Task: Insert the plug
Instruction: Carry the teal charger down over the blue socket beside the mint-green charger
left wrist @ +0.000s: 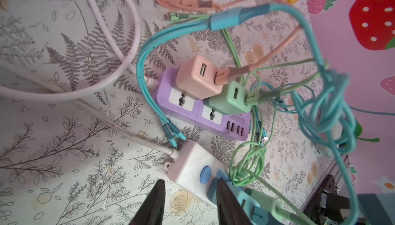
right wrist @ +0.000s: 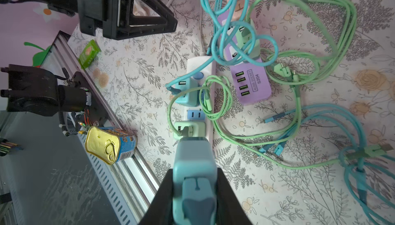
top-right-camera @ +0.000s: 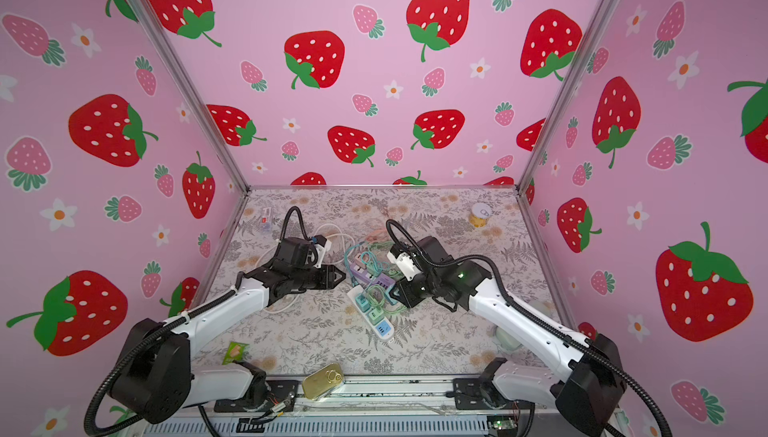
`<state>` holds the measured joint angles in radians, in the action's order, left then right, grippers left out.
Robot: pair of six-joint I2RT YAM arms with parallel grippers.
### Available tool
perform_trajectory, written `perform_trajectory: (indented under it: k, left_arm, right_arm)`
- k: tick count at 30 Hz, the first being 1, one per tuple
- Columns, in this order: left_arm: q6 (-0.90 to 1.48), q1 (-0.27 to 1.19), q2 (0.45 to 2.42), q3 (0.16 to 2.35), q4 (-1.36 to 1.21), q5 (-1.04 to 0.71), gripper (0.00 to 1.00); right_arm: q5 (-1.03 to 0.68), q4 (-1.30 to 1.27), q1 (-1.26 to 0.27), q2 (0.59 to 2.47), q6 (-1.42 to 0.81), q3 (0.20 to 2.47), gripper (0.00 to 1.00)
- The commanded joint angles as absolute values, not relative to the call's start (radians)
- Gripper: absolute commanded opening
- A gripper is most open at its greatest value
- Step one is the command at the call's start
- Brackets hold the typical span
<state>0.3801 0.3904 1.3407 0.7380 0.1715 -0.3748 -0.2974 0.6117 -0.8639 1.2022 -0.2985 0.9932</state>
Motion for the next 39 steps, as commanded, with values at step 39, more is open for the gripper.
perform_trajectory:
  k: [39]
  left_arm:
    - [0.397,0.412,1.592,0.748,0.129,-0.477,0.32]
  right_arm:
    - [0.004,0.476,-1.184,1.341,-0.504,0.863,0.0]
